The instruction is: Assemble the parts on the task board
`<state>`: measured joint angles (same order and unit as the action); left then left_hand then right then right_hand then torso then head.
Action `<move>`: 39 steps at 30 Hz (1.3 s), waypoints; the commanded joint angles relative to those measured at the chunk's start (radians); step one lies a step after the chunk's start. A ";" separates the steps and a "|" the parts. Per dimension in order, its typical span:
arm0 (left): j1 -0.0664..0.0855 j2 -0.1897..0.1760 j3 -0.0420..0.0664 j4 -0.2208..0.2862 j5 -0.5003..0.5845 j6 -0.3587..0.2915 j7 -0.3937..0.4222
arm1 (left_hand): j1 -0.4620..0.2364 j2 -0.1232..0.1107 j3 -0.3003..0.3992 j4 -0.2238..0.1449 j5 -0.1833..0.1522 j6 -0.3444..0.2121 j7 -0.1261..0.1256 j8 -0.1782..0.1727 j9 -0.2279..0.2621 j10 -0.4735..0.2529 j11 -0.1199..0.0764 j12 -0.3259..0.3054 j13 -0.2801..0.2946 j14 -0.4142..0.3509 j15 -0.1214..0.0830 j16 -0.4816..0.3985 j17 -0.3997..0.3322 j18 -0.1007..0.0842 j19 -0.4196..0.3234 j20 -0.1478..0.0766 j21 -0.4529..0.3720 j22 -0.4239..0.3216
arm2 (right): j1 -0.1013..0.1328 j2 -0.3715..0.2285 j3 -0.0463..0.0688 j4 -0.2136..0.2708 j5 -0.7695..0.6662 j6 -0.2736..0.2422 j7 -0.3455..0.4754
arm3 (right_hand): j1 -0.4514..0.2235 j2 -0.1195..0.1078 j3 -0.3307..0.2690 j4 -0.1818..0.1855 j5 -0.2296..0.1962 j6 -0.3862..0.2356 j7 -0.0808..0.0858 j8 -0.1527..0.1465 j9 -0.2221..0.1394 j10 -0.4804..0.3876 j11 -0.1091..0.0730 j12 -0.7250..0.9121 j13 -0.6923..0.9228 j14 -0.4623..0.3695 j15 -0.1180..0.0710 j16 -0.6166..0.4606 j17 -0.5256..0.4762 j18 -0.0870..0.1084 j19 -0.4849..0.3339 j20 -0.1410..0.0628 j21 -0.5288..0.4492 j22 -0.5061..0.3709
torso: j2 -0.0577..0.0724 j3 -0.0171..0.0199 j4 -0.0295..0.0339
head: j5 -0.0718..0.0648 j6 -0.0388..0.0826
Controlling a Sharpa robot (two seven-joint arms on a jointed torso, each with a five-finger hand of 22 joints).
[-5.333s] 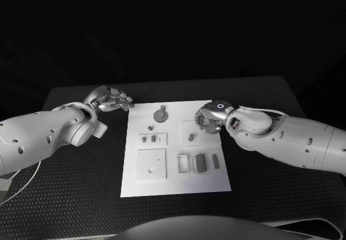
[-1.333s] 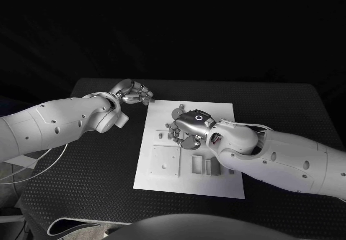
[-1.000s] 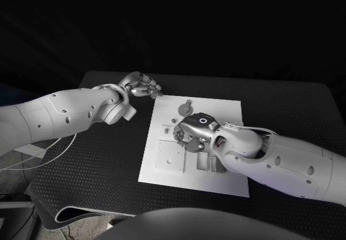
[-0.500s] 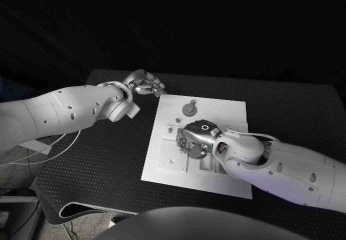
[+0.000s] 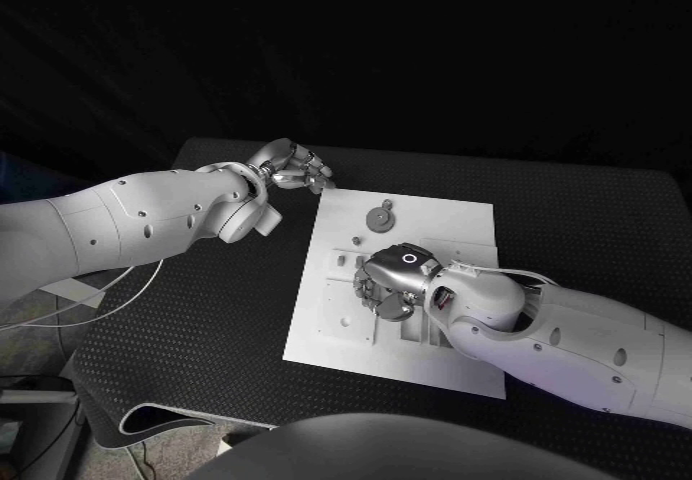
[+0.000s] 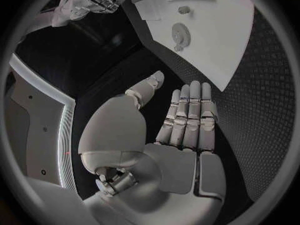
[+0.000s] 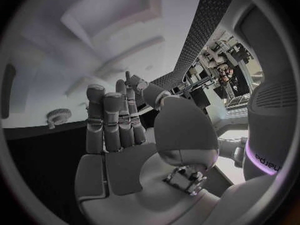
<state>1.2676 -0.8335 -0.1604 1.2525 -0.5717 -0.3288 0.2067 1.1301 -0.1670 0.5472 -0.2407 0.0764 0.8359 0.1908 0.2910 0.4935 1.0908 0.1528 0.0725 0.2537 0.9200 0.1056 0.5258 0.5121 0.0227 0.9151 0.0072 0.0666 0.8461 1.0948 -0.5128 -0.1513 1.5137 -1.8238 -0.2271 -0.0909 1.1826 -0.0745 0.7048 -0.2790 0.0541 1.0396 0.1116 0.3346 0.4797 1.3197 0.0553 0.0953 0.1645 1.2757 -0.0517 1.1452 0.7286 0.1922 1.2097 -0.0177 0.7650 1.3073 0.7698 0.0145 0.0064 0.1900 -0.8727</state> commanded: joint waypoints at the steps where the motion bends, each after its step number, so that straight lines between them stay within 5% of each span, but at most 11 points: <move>1: 0.002 0.001 0.001 0.002 0.000 0.008 0.009 | 0.004 -0.008 -0.005 -0.001 -0.001 -0.008 0.001 -0.001 0.000 -0.007 0.001 -0.004 -0.001 0.003 0.005 -0.007 0.002 -0.004 -0.001 0.004 -0.001 -0.002 | -0.002 0.004 -0.001 -0.004 -0.021 0.018 0.005 | -0.001 0.008 0.003 -0.005 0.004 0.002 0.001 0.003 0.001 0.004 0.001 -0.001 0.002 -0.001 -0.005 -0.003 0.001 0.070 0.001 -0.005 0.004 0.019 | 0.000 0.0002 0.0009 | -0.002 0.000; 31: 0.002 0.000 0.001 0.003 0.000 0.012 0.008 | 0.004 -0.009 -0.005 0.000 -0.001 -0.010 0.002 -0.001 0.000 -0.008 0.001 -0.004 -0.001 0.002 0.006 -0.011 0.006 -0.004 -0.003 0.005 -0.001 -0.005 | -0.003 0.009 -0.004 -0.030 -0.024 0.042 0.008 | -0.004 0.008 0.003 -0.007 0.004 0.001 0.001 0.003 0.002 0.005 0.001 -0.002 0.001 -0.001 -0.005 -0.003 0.003 0.070 0.000 -0.005 0.004 0.019 | 0.000 -0.0003 0.0000 | 0.002 0.000; 39: 0.002 0.000 0.001 0.005 0.000 0.013 0.008 | 0.004 -0.009 -0.005 0.000 -0.001 -0.010 0.002 -0.001 0.000 -0.009 0.001 -0.004 -0.002 0.002 0.006 -0.012 0.007 -0.004 -0.003 0.005 -0.001 -0.006 | -0.003 0.018 -0.019 -0.034 -0.022 0.051 0.014 | -0.005 0.008 0.003 -0.008 0.004 0.000 0.002 0.003 0.002 0.004 0.001 -0.003 0.001 -0.002 -0.004 -0.004 0.003 0.070 -0.001 -0.005 0.004 0.019 | 0.000 -0.0013 0.0016 | 0.001 0.000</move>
<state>1.2680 -0.8344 -0.1604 1.2544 -0.5717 -0.3266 0.2065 1.1301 -0.1670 0.5472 -0.2407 0.0765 0.8323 0.1944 0.2910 0.4935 1.0909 0.1529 0.0725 0.2532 0.9200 0.1056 0.5181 0.5180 0.0227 0.9151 0.0072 0.0667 0.8412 1.0980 -0.4950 -0.1650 1.4835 -1.8337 -0.2130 -0.0813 1.1777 -0.0782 0.7065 -0.2831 0.0531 1.0341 0.1097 0.3342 0.4793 1.3207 0.0550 0.0945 0.1662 1.2755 -0.0519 1.1452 0.7301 0.1922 1.2099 -0.0137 0.7649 1.3073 0.7693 0.0139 0.0069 0.1915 -0.8727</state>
